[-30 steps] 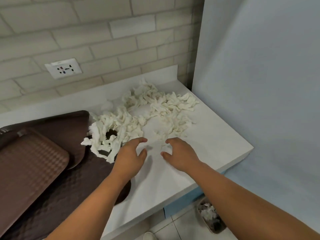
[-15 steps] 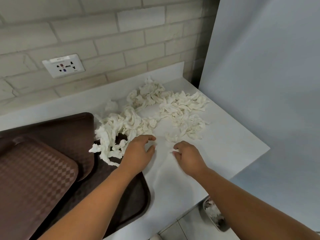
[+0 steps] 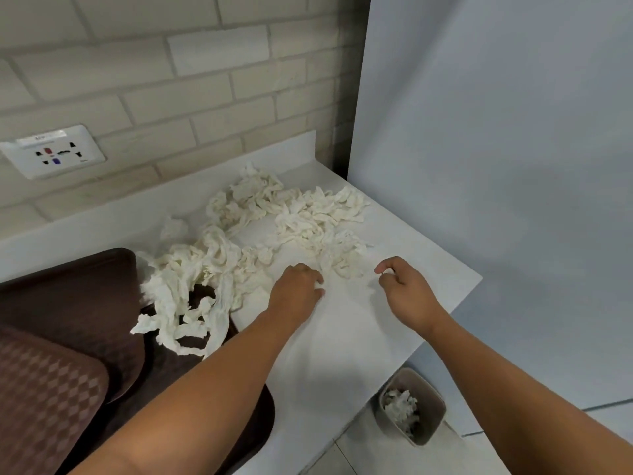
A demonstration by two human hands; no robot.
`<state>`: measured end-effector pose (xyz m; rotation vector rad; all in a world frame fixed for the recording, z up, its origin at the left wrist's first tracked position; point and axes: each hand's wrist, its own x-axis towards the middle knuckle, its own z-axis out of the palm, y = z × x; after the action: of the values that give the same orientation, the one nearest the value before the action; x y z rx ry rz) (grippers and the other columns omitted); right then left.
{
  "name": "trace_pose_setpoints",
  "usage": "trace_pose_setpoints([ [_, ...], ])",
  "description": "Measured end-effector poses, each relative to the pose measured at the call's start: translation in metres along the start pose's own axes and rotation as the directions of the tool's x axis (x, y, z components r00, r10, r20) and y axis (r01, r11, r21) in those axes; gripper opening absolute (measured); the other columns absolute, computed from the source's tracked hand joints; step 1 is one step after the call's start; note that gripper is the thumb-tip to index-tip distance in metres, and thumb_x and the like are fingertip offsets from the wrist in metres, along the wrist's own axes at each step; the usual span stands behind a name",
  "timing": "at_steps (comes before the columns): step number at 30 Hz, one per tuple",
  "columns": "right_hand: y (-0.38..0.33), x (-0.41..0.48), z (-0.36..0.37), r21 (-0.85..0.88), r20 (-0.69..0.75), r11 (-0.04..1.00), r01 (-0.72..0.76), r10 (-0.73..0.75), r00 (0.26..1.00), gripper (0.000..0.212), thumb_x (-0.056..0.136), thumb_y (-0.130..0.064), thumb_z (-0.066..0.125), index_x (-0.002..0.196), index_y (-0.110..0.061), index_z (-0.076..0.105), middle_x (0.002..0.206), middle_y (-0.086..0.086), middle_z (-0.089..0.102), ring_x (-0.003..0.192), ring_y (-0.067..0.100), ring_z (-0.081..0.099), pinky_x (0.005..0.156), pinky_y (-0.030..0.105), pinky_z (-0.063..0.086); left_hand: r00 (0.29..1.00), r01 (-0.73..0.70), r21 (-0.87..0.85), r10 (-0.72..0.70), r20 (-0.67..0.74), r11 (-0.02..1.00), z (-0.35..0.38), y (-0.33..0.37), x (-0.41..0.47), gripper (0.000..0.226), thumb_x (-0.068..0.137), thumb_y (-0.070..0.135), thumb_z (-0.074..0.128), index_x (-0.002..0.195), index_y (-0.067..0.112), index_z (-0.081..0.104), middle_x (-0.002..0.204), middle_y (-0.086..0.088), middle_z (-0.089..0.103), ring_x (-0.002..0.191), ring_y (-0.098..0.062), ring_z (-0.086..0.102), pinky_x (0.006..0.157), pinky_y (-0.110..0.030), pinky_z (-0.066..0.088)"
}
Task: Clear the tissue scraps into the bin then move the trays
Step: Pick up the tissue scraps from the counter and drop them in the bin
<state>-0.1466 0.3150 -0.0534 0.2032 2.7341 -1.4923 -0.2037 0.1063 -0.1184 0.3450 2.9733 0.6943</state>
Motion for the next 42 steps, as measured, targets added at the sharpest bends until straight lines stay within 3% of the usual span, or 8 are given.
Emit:
trace_pose_setpoints([
  [6, 0.019, -0.006, -0.022, -0.124, -0.001, 0.992, -0.004, 0.004, 1.000, 0.026, 0.098, -0.005, 0.038, 0.097, -0.020, 0.060, 0.103, -0.003, 0.064, 0.081, 0.013, 0.058, 0.069, 0.021, 0.042, 0.992, 0.090, -0.165, -0.103, -0.069, 0.982, -0.003, 0.002, -0.003, 0.015, 0.092, 0.007, 0.059, 0.098, 0.012, 0.072, 0.102, -0.007, 0.069, 0.086, -0.018, 0.063, 0.073, -0.018, 0.042],
  [9, 0.024, -0.008, -0.030, -0.079, 0.006, 0.997, -0.021, 0.021, 1.000, 0.032, 0.099, -0.001, 0.034, 0.100, -0.020, 0.060, 0.098, -0.004, 0.069, 0.098, 0.017, 0.061, 0.083, 0.023, 0.045, 0.964, 0.114, -0.332, -0.185, -0.191, 0.936, -0.023, 0.012, -0.010, 0.020, 0.092, 0.006, 0.061, 0.108, 0.012, 0.069, 0.102, -0.004, 0.068, 0.088, -0.013, 0.060, 0.079, -0.014, 0.040],
  [12, 0.024, -0.013, -0.041, -0.048, 0.022, 0.999, -0.008, 0.010, 1.000, 0.033, 0.100, -0.003, 0.032, 0.104, -0.021, 0.059, 0.084, -0.002, 0.068, 0.086, 0.021, 0.064, 0.072, 0.021, 0.048, 0.933, 0.140, -0.472, -0.276, -0.232, 0.871, -0.045, 0.028, -0.014, 0.025, 0.095, 0.011, 0.057, 0.117, 0.015, 0.068, 0.108, -0.004, 0.069, 0.094, -0.017, 0.064, 0.090, -0.027, 0.050],
  [17, 0.023, -0.022, -0.067, 0.052, 0.029, 0.999, 0.011, -0.012, 1.000, 0.026, 0.101, -0.014, 0.036, 0.105, -0.021, 0.060, 0.087, 0.010, 0.064, 0.073, 0.025, 0.058, 0.065, 0.031, 0.045, 0.875, 0.104, -0.680, -0.392, -0.284, 0.726, -0.082, 0.067, -0.025, 0.018, 0.096, 0.012, 0.056, 0.101, 0.022, 0.070, 0.092, -0.001, 0.070, 0.078, -0.016, 0.064, 0.064, -0.019, 0.051],
  [24, 0.036, -0.046, -0.121, 0.471, 0.125, 0.876, -0.100, 0.046, 0.991, 0.030, 0.094, -0.008, 0.033, 0.094, -0.013, 0.063, 0.069, 0.001, 0.041, 0.055, 0.012, 0.036, 0.056, 0.026, 0.030, 0.913, -0.050, -0.862, -0.327, -0.244, 0.504, -0.107, 0.142, -0.047, 0.015, 0.094, 0.002, 0.060, 0.102, 0.009, 0.071, 0.098, -0.003, 0.073, 0.089, -0.013, 0.068, 0.084, -0.029, 0.057],
  [29, 0.058, -0.068, -0.165, 0.496, 0.117, 0.866, -0.062, 0.003, 0.993, 0.034, 0.097, -0.002, 0.032, 0.110, -0.006, 0.064, 0.076, 0.002, 0.048, 0.056, 0.010, 0.038, 0.059, 0.028, 0.032, 0.956, -0.013, -0.926, -0.266, -0.122, 0.376, -0.077, 0.207, -0.072, 0.021, 0.094, -0.006, 0.056, 0.097, 0.012, 0.067, 0.089, -0.002, 0.073, 0.093, -0.014, 0.069, 0.080, -0.029, 0.058],
  [35, 0.124, -0.084, -0.199, 0.327, 0.039, 0.945, -0.016, 0.004, 0.999, 0.034, 0.100, -0.005, 0.040, 0.122, -0.021, 0.062, 0.091, -0.004, 0.064, 0.060, 0.007, 0.052, 0.066, 0.026, 0.045, 0.958, 0.213, -0.892, -0.266, 0.110, 0.398, 0.014, 0.245, -0.089, 0.014, 0.090, -0.005, 0.064, 0.092, 0.005, 0.073, 0.094, -0.008, 0.074, 0.089, -0.022, 0.070, 0.083, -0.032, 0.057],
  [42, 0.215, -0.105, -0.198, 0.355, 0.022, 0.918, -0.179, 0.183, 0.983, 0.028, 0.100, -0.009, 0.050, 0.102, -0.030, 0.069, 0.096, 0.015, 0.072, 0.065, 0.020, 0.060, 0.075, 0.042, 0.056, 0.887, 0.445, -0.802, -0.319, 0.334, 0.399, 0.132, 0.243, -0.095, 0.014, 0.092, -0.003, 0.061, 0.099, 0.003, 0.071, 0.093, -0.011, 0.075, 0.087, -0.018, 0.072, 0.080, -0.022, 0.057],
])
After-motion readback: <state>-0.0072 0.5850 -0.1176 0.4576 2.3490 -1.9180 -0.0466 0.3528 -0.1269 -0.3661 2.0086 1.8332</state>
